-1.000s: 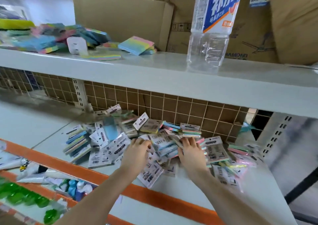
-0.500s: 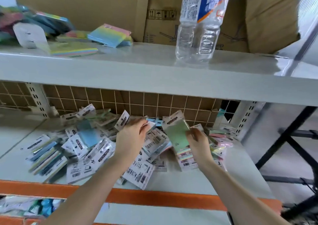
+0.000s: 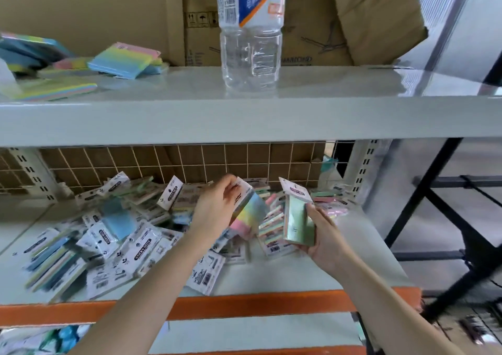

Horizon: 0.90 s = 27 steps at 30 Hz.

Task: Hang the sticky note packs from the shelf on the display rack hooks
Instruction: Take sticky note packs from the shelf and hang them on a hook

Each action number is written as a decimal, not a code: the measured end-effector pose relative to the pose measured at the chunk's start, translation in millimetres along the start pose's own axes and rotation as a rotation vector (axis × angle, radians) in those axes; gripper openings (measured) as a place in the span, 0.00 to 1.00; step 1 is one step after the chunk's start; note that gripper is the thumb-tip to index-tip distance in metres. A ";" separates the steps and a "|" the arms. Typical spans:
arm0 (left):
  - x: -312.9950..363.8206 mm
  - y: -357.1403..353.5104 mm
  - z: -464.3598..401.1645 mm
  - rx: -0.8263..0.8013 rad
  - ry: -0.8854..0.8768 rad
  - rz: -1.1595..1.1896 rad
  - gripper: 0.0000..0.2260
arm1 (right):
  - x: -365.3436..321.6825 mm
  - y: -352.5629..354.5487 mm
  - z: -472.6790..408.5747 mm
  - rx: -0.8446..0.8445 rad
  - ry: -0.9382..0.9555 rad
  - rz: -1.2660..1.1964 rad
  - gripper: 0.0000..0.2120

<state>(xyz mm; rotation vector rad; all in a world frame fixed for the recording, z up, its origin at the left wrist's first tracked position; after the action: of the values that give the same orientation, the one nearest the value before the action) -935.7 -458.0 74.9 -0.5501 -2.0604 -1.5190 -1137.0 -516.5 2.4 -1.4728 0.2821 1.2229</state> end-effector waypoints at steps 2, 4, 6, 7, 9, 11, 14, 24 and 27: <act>17.2 -9.9 -3.7 -0.093 -0.004 0.044 0.06 | -11.1 9.5 11.3 -0.021 0.018 0.022 0.19; 37.4 -21.3 -8.7 -0.164 -0.011 0.116 0.05 | -24.5 21.4 25.9 -0.051 0.034 0.022 0.22; 61.7 -34.9 -11.5 -0.231 -0.025 0.196 0.04 | -37.6 34.6 43.3 -0.084 0.037 0.019 0.21; 74.3 -42.0 -12.0 -0.260 -0.037 0.226 0.03 | -43.2 41.5 52.1 -0.101 0.035 0.016 0.20; 99.7 -57.3 -11.5 -0.323 -0.065 0.266 0.02 | -54.9 55.6 71.0 -0.110 0.038 0.021 0.17; 126.0 -74.1 -10.4 -0.405 -0.100 0.297 0.05 | -66.8 70.3 90.2 -0.119 0.053 0.030 0.14; 162.8 -102.3 -7.1 -0.501 -0.111 0.331 0.07 | -82.1 92.0 122.7 -0.141 0.062 0.063 0.16; 276.2 -191.9 35.3 -0.541 0.002 0.680 0.12 | -124.4 175.1 221.4 0.075 0.174 0.331 0.11; 312.5 -212.5 50.6 -0.403 -0.023 0.833 0.06 | -141.3 199.1 248.4 0.116 0.246 0.270 0.13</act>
<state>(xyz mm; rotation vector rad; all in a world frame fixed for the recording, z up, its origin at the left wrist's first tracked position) -1316.1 -465.2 98.2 -1.3699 -1.2410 -1.3678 -1473.5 -436.2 43.1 -1.5180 0.7256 1.2128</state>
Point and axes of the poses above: each hand's wrist, its own z-axis away from the middle knuckle, its own y-axis out of the back of the hand, x = y × z, the point moved 2 cm from there along -z, towards the middle knuckle, and after that the axes turned 15 degrees about -x, right-handed, at the moved point
